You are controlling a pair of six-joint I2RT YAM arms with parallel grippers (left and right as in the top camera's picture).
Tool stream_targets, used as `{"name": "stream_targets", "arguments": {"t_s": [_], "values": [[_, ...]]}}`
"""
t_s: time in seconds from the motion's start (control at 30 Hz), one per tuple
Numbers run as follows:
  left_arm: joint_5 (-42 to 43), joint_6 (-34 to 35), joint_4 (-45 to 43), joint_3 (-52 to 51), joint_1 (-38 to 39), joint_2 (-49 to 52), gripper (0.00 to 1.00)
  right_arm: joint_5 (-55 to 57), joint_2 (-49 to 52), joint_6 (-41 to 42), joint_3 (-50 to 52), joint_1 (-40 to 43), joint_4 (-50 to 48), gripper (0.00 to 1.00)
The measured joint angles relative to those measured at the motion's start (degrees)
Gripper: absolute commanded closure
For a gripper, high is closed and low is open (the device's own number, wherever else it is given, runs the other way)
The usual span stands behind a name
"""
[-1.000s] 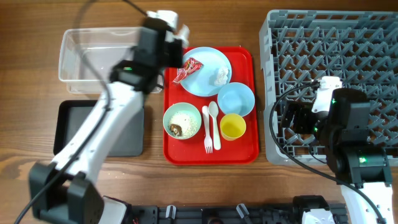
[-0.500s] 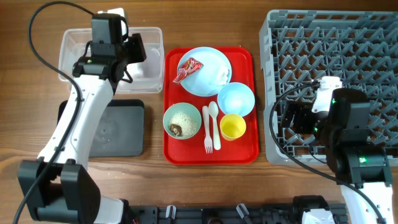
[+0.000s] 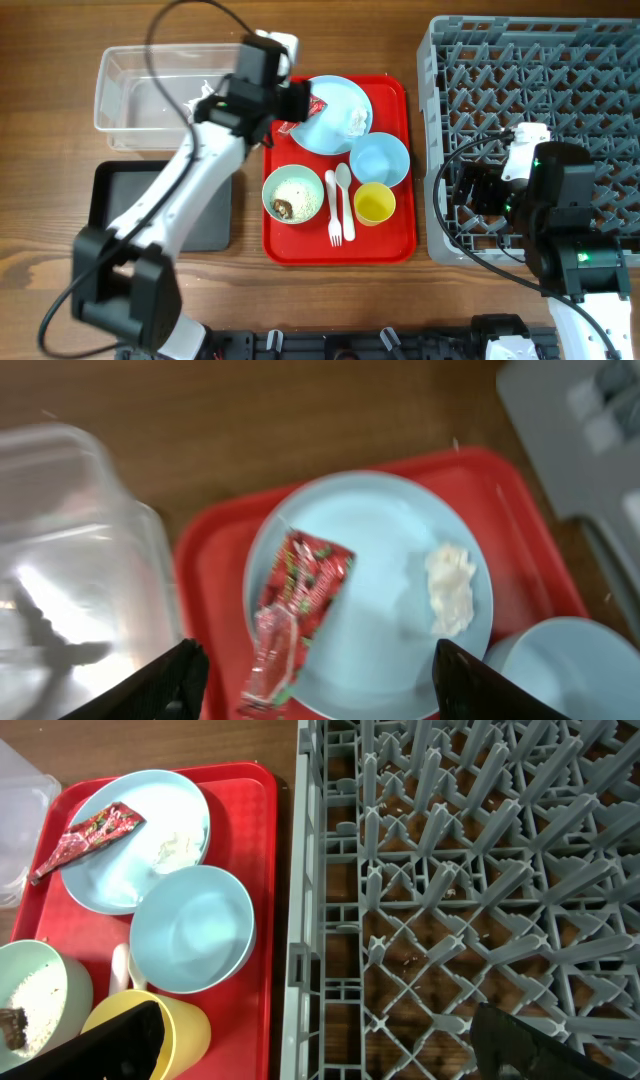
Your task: Sort waste into correct bins and load items into the dishwasher rack
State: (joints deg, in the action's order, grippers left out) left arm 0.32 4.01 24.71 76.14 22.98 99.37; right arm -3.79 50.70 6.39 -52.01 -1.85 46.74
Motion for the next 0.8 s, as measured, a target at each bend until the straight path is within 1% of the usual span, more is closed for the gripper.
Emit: {"name": "stream_targets", "arguments": {"t_s": [0.17, 0.27, 0.53, 0.6, 0.67, 0.8], "values": [[-0.1, -1.0, -0.4, 0.0, 1.8, 6.4, 0.27, 0.0, 0.0, 0.0, 0.0, 0.0, 0.0, 0.0], [-1.6, -1.2, -0.5, 0.0, 1.9, 9.4, 0.27, 0.0, 0.0, 0.0, 0.0, 0.0, 0.0, 0.0], [-3.5, -1.4, -0.1, 0.0, 1.9, 13.7, 0.29, 0.0, 0.0, 0.0, 0.0, 0.0, 0.0, 0.0], [-3.5, -1.4, 0.6, 0.0, 1.9, 14.4, 0.33, 0.0, 0.0, 0.0, 0.0, 0.0, 0.0, 0.0], [-3.8, -1.5, 1.2, 0.0, 1.9, 15.0, 0.41, 0.0, 0.0, 0.0, 0.0, 0.0, 0.0, 0.0], [-5.1, -1.8, 2.3, 0.0, 1.9, 15.5, 0.49, 0.0, 0.0, 0.0, 0.0, 0.0, 0.0, 0.0]]}}
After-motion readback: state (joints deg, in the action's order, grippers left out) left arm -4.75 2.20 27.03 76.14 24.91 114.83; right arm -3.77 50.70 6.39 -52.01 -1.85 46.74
